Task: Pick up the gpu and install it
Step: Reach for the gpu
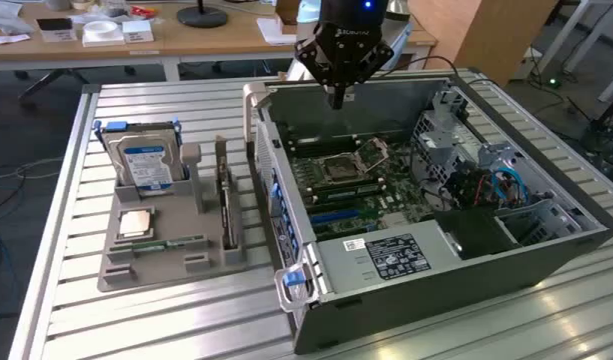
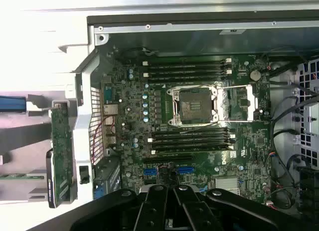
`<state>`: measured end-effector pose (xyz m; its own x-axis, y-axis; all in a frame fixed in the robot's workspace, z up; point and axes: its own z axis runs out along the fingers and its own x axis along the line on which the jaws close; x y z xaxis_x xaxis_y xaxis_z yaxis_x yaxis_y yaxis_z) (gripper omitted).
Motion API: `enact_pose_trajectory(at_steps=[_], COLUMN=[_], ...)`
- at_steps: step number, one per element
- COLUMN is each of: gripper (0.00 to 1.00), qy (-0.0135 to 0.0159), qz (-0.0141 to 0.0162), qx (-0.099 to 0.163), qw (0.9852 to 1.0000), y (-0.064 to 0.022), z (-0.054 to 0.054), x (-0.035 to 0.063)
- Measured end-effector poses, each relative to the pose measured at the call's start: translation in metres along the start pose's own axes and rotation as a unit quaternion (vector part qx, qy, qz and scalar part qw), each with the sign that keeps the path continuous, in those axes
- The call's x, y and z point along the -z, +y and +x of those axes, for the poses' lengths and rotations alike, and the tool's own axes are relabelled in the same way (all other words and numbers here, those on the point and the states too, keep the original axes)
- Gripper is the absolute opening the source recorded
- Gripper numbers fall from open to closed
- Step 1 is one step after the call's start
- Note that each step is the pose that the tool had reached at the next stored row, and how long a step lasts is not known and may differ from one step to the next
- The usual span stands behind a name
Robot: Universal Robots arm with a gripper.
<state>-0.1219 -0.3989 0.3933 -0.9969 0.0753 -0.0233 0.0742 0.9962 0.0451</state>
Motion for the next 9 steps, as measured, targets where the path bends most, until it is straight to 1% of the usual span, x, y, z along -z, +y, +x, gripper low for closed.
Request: enact_pose_trajectory(at_steps=[9], gripper=[0.11], qy=[0.0000], qz=[0.0000], qx=[0.000], qw=[1.0000], y=[0.0000], z=[0.0000], x=[0.0000])
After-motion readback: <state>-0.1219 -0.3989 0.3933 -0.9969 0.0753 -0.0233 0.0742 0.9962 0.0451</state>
